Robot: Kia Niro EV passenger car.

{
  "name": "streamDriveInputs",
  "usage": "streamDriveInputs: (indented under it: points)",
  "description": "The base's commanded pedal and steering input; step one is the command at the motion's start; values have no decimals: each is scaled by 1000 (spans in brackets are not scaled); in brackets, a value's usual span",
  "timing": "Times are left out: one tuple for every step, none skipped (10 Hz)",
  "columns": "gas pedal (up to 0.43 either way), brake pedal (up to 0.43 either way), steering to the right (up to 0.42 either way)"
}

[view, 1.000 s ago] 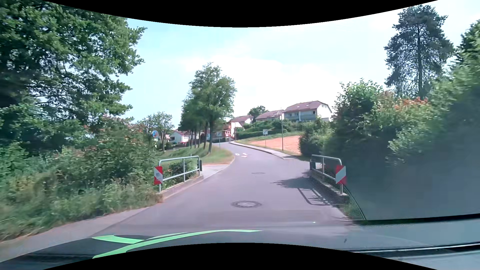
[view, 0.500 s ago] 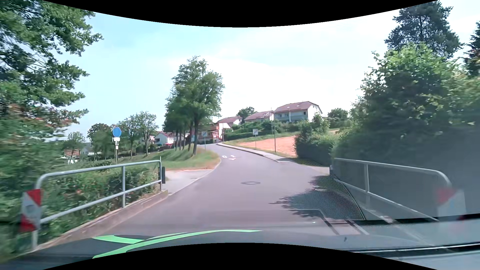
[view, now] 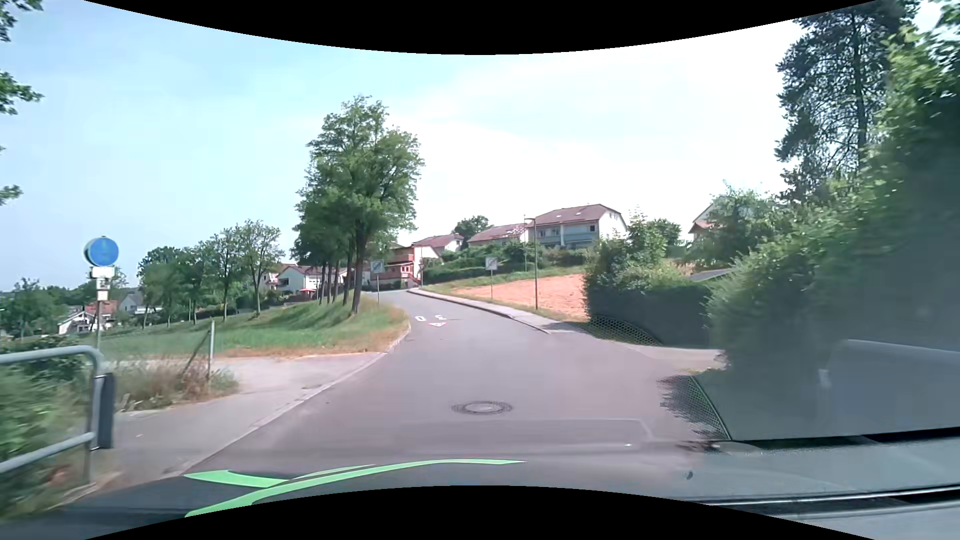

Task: Follow the waypoints while adhering to traffic rules and regulations

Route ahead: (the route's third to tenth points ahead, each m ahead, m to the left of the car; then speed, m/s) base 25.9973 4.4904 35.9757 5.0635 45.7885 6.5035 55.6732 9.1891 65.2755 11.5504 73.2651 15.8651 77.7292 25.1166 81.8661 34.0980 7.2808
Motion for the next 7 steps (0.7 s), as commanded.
streamDriveInputs:
  points:
    - [59,0,45]
    - [59,0,38]
    - [67,0,27]
    - [67,0,18]
    - [79,0,14]
    - [98,0,13]
    - [110,0,9]
